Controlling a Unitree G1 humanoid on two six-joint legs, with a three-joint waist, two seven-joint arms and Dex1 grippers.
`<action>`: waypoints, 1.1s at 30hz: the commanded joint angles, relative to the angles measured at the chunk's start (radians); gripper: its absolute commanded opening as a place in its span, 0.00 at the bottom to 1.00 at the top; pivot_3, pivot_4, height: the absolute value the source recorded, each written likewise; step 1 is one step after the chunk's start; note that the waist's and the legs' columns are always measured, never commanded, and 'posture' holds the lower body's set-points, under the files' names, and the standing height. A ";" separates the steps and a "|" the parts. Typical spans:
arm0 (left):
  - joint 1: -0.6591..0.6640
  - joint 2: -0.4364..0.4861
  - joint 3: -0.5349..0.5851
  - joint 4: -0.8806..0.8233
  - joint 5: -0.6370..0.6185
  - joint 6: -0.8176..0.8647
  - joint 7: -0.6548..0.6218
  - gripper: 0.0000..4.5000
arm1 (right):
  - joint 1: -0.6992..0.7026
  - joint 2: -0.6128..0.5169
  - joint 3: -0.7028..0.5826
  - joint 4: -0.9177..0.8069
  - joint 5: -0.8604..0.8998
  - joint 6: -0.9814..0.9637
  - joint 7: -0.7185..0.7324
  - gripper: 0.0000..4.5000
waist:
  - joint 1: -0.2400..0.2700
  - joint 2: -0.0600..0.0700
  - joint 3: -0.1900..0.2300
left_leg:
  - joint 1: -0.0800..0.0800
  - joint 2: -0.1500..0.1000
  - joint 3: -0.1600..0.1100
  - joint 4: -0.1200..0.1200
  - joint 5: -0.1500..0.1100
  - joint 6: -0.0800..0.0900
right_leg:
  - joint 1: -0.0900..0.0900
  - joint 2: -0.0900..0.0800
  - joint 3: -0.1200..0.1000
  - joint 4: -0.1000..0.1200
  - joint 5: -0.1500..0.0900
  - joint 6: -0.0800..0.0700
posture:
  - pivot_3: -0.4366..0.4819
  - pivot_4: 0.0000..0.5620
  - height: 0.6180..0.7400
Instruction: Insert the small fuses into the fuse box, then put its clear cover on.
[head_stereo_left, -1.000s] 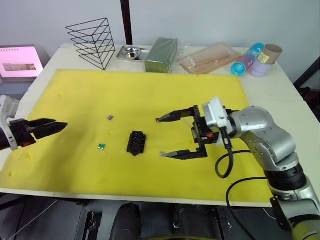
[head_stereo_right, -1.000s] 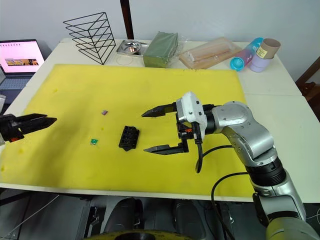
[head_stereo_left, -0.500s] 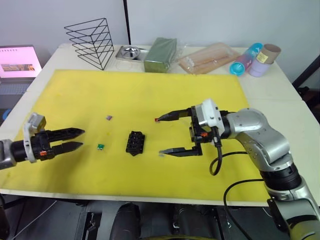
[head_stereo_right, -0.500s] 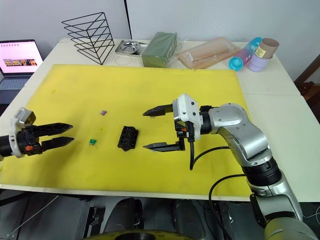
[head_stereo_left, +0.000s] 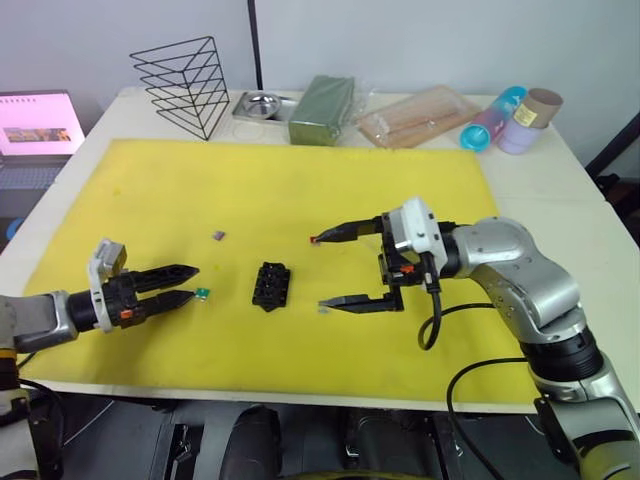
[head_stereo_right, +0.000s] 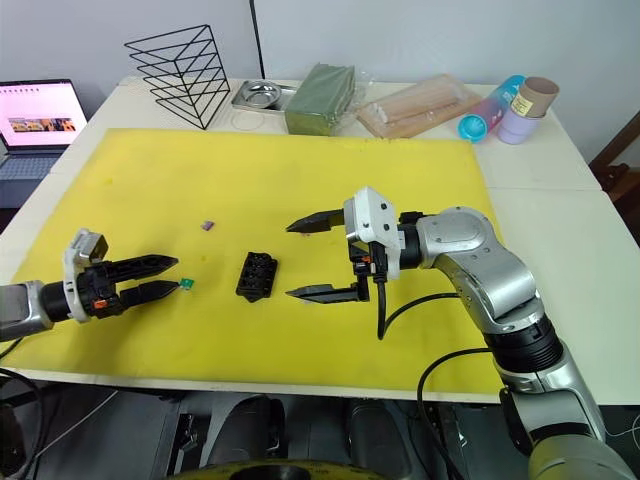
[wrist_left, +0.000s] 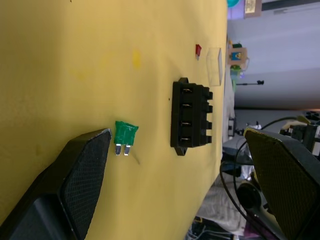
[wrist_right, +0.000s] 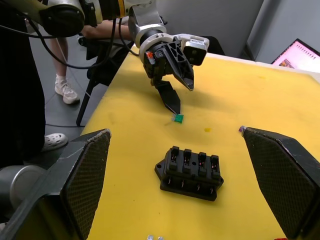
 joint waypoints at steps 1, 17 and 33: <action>0.015 -0.001 0.026 -0.019 -0.028 0.005 0.028 1.00 | -0.014 -0.003 -0.011 -0.019 0.003 -0.008 0.006 0.99 | 0.000 0.000 0.000 | 0.000 0.000 0.000 0.000 0.000 0.000 | 0.000 0.000 0.000 0.000 0.000 0.000 | 0.48 0.27 1.00; 0.046 -0.038 -0.020 -0.049 -0.035 -0.017 0.078 1.00 | -0.032 0.006 -0.006 -0.011 0.001 0.002 0.005 0.99 | 0.001 0.000 0.000 | 0.000 0.000 0.000 0.000 0.000 0.000 | 0.000 0.000 0.000 0.000 0.000 0.000 | 0.48 0.27 1.00; 0.074 -0.112 -0.034 -0.086 0.059 -0.069 0.071 0.87 | -0.031 0.004 -0.006 0.013 -0.021 -0.019 0.021 1.00 | 0.005 0.002 -0.001 | 0.003 -0.001 -0.001 0.000 0.000 0.000 | 0.004 -0.001 0.000 0.000 0.000 0.000 | 0.48 0.27 1.00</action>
